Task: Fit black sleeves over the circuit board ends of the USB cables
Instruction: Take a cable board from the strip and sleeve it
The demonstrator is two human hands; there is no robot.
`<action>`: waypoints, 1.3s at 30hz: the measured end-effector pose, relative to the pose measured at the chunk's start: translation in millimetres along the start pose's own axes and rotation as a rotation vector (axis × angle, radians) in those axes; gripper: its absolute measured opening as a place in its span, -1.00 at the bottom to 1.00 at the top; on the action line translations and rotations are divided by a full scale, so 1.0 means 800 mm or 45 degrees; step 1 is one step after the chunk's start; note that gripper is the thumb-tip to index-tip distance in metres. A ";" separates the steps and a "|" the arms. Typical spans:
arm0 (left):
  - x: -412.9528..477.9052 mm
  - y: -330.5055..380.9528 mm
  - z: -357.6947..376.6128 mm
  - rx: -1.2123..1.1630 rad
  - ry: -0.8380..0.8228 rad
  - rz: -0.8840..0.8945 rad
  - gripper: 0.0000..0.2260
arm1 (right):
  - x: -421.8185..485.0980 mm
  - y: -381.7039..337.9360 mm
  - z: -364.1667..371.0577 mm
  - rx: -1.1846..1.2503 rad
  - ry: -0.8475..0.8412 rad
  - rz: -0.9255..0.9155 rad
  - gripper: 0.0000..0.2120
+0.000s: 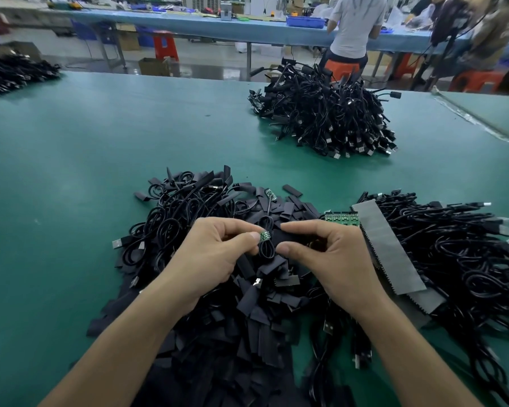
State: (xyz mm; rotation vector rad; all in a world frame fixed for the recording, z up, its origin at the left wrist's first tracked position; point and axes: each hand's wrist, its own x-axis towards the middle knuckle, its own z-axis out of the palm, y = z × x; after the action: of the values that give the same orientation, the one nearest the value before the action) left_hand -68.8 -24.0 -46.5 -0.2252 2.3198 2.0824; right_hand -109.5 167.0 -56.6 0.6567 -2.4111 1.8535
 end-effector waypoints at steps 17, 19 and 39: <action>0.000 -0.002 0.005 -0.065 -0.003 0.043 -0.88 | -0.003 0.002 0.004 -0.063 -0.064 -0.039 -0.80; 0.000 -0.002 0.005 -0.065 0.022 0.059 -0.87 | -0.002 0.003 0.003 -0.113 -0.029 -0.045 -0.80; 0.002 -0.004 0.004 0.119 0.216 0.124 -0.74 | -0.007 0.000 0.014 -0.776 -0.139 -0.157 -0.88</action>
State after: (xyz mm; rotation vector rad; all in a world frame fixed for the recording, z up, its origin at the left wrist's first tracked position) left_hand -70.2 -21.6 -50.0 -0.3041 2.5672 2.0662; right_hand -102.0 157.9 -61.1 0.8270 -2.7137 0.9670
